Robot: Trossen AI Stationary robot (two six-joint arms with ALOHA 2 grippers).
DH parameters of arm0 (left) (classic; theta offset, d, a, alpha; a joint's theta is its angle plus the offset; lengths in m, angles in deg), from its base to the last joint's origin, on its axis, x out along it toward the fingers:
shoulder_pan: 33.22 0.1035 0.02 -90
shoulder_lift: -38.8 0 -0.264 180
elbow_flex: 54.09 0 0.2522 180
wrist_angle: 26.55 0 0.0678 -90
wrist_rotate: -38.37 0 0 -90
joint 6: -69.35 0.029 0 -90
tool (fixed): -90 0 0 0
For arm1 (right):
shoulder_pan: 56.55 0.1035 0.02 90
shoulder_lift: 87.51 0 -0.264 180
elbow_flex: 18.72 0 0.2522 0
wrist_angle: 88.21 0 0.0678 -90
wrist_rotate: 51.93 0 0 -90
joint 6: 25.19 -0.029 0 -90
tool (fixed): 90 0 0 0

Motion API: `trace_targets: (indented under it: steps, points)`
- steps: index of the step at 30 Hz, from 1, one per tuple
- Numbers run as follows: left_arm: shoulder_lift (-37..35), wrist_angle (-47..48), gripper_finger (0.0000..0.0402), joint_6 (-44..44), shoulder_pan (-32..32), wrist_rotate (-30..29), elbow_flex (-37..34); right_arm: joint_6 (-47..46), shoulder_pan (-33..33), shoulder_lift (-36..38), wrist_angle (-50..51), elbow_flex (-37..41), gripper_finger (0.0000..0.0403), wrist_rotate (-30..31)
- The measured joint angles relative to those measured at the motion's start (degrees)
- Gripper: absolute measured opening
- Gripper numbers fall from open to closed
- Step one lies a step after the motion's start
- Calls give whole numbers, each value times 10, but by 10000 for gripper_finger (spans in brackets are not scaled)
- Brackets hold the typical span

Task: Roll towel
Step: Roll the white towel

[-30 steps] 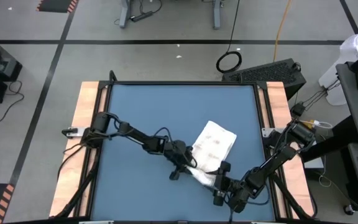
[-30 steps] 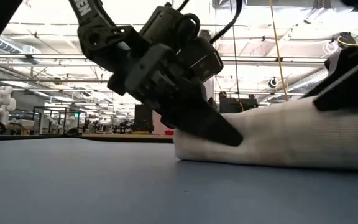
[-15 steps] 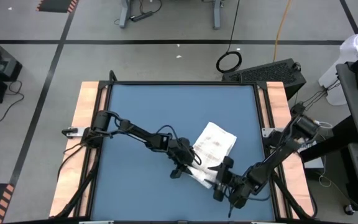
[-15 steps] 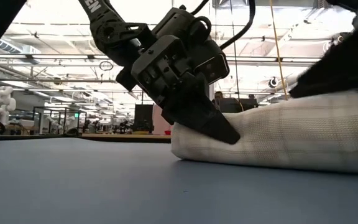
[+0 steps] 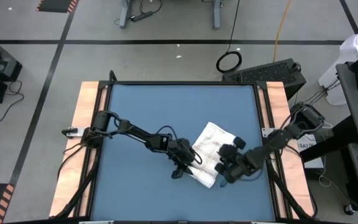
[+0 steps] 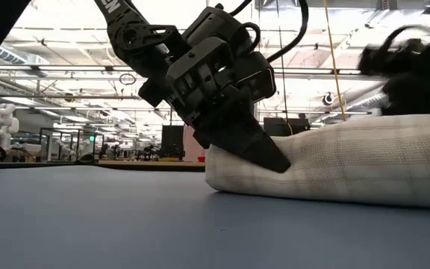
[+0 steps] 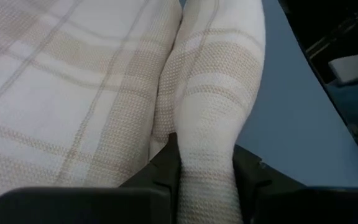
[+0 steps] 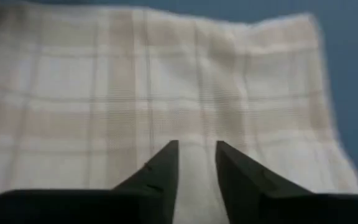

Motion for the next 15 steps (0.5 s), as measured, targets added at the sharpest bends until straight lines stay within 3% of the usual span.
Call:
trace_targets:
  steps: [4,7,15]
  points:
    - [-5,4,84,-14,-3,-1,-1,106,-67,0,-85,35,43,-73]
    - [-9,11,84,-30,-2,-4,-1,177,-116,0,-104,46,12,-93]
    - [-26,44,84,-84,20,-43,-2,437,-272,0,-192,53,6,-142]
